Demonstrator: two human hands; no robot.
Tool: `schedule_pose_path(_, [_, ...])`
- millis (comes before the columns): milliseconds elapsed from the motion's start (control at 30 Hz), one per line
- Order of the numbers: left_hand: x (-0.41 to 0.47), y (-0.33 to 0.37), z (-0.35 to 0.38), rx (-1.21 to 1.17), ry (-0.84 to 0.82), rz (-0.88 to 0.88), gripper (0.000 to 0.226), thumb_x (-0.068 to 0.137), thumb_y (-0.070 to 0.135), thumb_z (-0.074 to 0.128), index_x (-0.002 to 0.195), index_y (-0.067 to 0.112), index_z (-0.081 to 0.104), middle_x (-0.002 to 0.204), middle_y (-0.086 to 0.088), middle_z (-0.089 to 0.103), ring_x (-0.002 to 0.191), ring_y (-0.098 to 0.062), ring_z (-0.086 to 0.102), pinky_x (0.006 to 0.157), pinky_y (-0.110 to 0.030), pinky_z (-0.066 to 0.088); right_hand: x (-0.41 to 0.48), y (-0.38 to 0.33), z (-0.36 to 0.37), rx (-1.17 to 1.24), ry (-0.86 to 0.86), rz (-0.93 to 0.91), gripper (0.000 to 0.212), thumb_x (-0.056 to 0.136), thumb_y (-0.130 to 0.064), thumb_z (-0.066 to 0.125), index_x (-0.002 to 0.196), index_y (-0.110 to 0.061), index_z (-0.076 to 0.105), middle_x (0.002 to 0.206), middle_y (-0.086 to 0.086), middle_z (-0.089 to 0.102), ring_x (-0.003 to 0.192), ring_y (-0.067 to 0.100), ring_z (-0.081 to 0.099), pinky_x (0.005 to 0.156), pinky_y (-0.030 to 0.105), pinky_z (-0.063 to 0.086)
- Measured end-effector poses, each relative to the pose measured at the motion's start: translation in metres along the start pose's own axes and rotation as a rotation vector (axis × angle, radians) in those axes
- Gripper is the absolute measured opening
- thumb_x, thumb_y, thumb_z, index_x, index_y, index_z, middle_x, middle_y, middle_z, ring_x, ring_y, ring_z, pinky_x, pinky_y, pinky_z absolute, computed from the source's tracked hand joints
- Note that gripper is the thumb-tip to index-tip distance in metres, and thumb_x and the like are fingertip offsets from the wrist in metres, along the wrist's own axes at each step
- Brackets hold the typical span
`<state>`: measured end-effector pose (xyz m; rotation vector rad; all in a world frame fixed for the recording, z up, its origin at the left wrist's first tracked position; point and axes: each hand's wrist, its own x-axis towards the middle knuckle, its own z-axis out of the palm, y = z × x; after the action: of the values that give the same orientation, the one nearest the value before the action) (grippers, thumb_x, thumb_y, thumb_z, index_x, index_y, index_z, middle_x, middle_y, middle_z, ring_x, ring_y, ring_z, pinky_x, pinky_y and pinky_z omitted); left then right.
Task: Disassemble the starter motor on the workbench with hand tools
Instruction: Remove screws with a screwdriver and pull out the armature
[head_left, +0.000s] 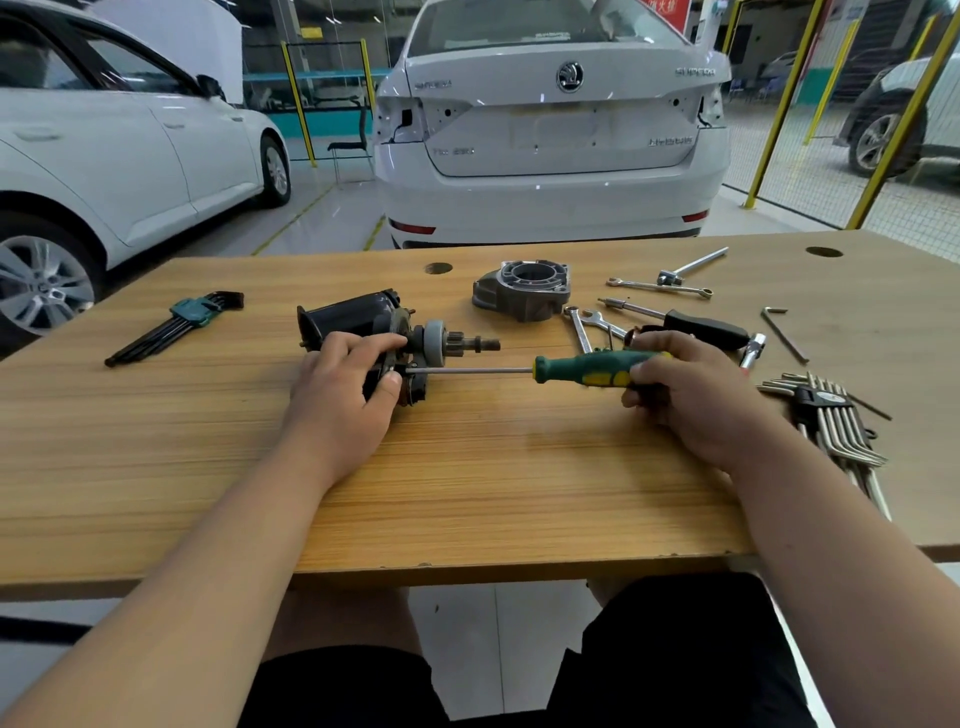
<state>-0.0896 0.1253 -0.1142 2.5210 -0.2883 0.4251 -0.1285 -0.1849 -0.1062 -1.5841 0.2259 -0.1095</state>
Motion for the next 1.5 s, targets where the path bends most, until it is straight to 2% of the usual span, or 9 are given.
schedule_pose_path(100, [0.0, 0.0, 0.0, 0.005, -0.003, -0.006, 0.04, 0.099, 0.031, 0.046, 0.138, 0.039, 0.044, 0.124, 0.007, 0.039, 0.126, -0.021, 0.032, 0.105, -0.041, 0.03, 0.002, -0.007, 0.004, 0.216, -0.04, 0.043, 0.027, 0.088, 0.004, 0.046, 0.096, -0.018, 0.059, 0.108, 0.02, 0.053, 0.066, 0.022, 0.056, 0.056, 0.032, 0.052])
schedule_pose_path(300, [0.0, 0.001, 0.001, 0.024, -0.011, -0.005, 0.037, 0.1, 0.033, 0.043, 0.137, 0.039, 0.046, 0.118, 0.011, 0.034, 0.126, -0.02, 0.03, 0.106, -0.04, 0.029, 0.011, -0.012, 0.016, 0.312, 0.159, 0.202, 0.032, 0.092, -0.047, 0.059, 0.096, -0.017, 0.069, 0.1, 0.01, 0.062, 0.072, 0.019, 0.054, 0.055, 0.03, 0.051])
schedule_pose_path(467, [0.0, 0.001, 0.001, 0.049, -0.035, 0.005, 0.036, 0.1, 0.033, 0.043, 0.136, 0.039, 0.049, 0.123, 0.006, 0.037, 0.126, -0.021, 0.03, 0.109, -0.043, 0.029, 0.019, -0.005, 0.017, 0.409, 0.183, 0.141, 0.01, 0.091, -0.022, 0.064, 0.101, -0.019, 0.065, 0.109, 0.011, 0.059, 0.093, 0.025, 0.061, 0.054, 0.029, 0.053])
schedule_pose_path(600, [0.0, 0.0, 0.0, 0.043, -0.024, 0.004, 0.036, 0.1, 0.033, 0.043, 0.135, 0.039, 0.05, 0.124, 0.005, 0.037, 0.126, -0.021, 0.03, 0.109, -0.045, 0.03, 0.021, -0.003, 0.013, 0.595, 0.097, 0.124, 0.032, 0.088, 0.004, 0.046, 0.11, -0.012, 0.063, 0.119, 0.015, 0.051, 0.108, 0.032, 0.057, 0.07, 0.033, 0.054])
schedule_pose_path(767, [0.0, 0.001, 0.001, 0.045, -0.018, -0.003, 0.037, 0.1, 0.032, 0.043, 0.136, 0.038, 0.049, 0.125, 0.005, 0.038, 0.127, -0.021, 0.029, 0.108, -0.044, 0.03, 0.013, -0.011, 0.013, 0.787, 0.017, 0.133, 0.029, 0.089, -0.015, 0.05, 0.111, -0.003, 0.064, 0.117, 0.019, 0.064, 0.106, 0.03, 0.063, 0.08, 0.037, 0.055])
schedule_pose_path(967, [0.0, 0.001, 0.0, 0.032, -0.018, -0.006, 0.038, 0.1, 0.032, 0.043, 0.138, 0.039, 0.047, 0.125, 0.006, 0.038, 0.127, -0.02, 0.029, 0.109, -0.044, 0.03, 0.003, -0.007, 0.014, -0.334, 0.222, -0.282, 0.033, 0.1, -0.046, 0.042, 0.094, -0.026, 0.067, 0.088, 0.009, 0.066, 0.072, 0.017, 0.062, 0.062, 0.032, 0.05])
schedule_pose_path(1267, [-0.001, 0.002, 0.002, 0.032, -0.009, -0.01, 0.036, 0.1, 0.032, 0.044, 0.134, 0.038, 0.05, 0.122, 0.006, 0.038, 0.126, -0.02, 0.03, 0.106, -0.043, 0.03, -0.002, 0.004, -0.002, -0.275, 0.051, -0.303, 0.038, 0.092, -0.015, 0.062, 0.117, -0.042, 0.053, 0.114, -0.015, 0.059, 0.098, 0.005, 0.058, 0.079, 0.016, 0.046])
schedule_pose_path(1367, [-0.001, 0.002, 0.002, 0.036, -0.007, -0.011, 0.035, 0.1, 0.032, 0.044, 0.134, 0.039, 0.05, 0.12, 0.008, 0.037, 0.126, -0.02, 0.03, 0.105, -0.042, 0.03, -0.002, 0.002, -0.007, -0.56, 0.026, -0.355, 0.051, 0.086, -0.012, 0.066, 0.12, -0.047, 0.053, 0.108, -0.023, 0.053, 0.09, -0.008, 0.049, 0.072, 0.003, 0.029])
schedule_pose_path(1500, [0.0, 0.002, 0.003, 0.041, -0.005, -0.014, 0.035, 0.1, 0.032, 0.044, 0.134, 0.039, 0.05, 0.121, 0.007, 0.038, 0.126, -0.02, 0.03, 0.105, -0.042, 0.031, 0.003, -0.017, -0.001, -1.202, -0.046, -0.409, 0.055, 0.087, -0.017, 0.065, 0.136, -0.034, 0.047, 0.109, -0.008, 0.058, 0.088, 0.008, 0.047, 0.072, 0.021, 0.039])
